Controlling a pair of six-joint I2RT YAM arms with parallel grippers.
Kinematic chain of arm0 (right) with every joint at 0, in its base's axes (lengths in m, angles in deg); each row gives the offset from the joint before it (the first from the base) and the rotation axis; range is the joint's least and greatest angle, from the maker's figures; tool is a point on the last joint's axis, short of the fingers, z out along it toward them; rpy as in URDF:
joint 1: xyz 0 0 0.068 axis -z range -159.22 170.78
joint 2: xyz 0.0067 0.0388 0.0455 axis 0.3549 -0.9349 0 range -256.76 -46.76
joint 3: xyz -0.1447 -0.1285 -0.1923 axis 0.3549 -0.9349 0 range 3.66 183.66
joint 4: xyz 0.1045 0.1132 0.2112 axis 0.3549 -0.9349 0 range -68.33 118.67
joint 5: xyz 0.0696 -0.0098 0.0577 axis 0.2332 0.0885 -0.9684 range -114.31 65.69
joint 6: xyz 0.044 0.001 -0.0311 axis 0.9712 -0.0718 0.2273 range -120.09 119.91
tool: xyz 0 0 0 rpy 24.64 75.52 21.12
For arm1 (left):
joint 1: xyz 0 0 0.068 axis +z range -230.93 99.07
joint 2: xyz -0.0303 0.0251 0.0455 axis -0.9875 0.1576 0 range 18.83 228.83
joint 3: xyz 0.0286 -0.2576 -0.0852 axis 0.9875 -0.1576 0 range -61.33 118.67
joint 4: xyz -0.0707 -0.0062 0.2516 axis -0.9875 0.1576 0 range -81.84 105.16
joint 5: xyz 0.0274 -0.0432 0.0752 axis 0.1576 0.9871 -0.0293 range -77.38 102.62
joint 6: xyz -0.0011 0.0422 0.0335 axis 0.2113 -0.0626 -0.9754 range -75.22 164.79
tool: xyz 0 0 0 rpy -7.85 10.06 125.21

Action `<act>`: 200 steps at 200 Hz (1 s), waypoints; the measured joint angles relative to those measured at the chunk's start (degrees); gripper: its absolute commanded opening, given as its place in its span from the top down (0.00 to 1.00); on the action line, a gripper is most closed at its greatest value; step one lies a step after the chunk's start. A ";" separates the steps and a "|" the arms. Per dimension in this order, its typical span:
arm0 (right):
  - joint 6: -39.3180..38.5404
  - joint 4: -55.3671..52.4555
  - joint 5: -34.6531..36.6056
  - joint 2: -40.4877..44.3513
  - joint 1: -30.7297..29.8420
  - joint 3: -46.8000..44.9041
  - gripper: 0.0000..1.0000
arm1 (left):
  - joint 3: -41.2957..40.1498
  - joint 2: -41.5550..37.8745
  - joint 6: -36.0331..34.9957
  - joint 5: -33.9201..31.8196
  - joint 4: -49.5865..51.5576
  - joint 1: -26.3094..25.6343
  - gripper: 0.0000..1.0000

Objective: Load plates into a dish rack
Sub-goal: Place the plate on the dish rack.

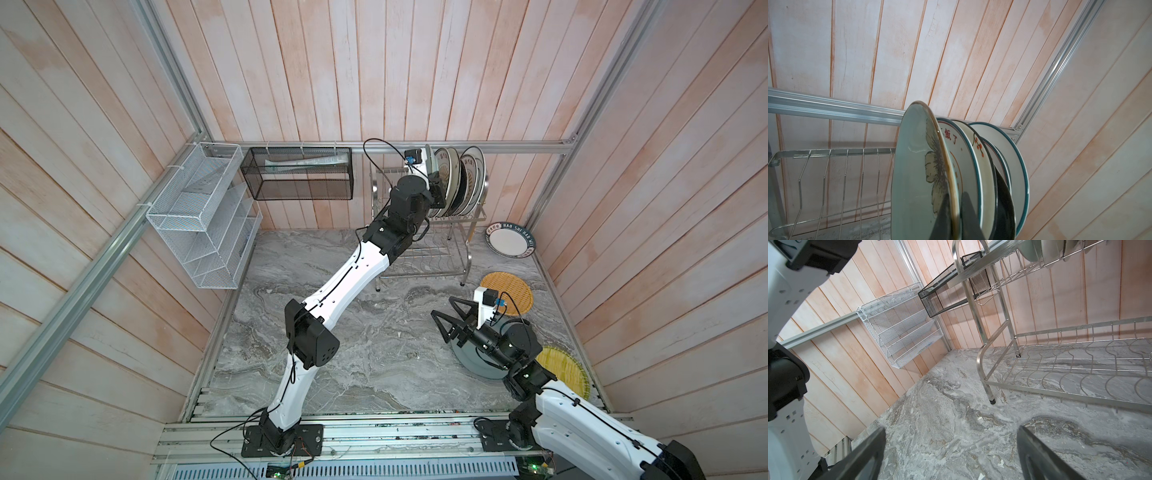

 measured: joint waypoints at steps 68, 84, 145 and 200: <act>0.02 0.04 0.00 -0.85 0.00 0.00 0.02 | -0.11 0.50 -0.44 -1.97 0.28 -0.09 1.00; 0.02 0.02 0.00 -1.03 0.00 0.00 0.02 | -0.11 0.61 -0.63 -1.95 0.15 -0.11 1.00; 0.02 0.04 0.00 -1.03 0.00 0.00 0.02 | 0.22 2.36 -3.10 -1.11 -2.69 -0.07 0.81; 0.02 0.04 0.00 -1.03 0.00 0.00 0.02 | 1.20 2.84 -4.09 0.07 -4.79 -0.50 0.79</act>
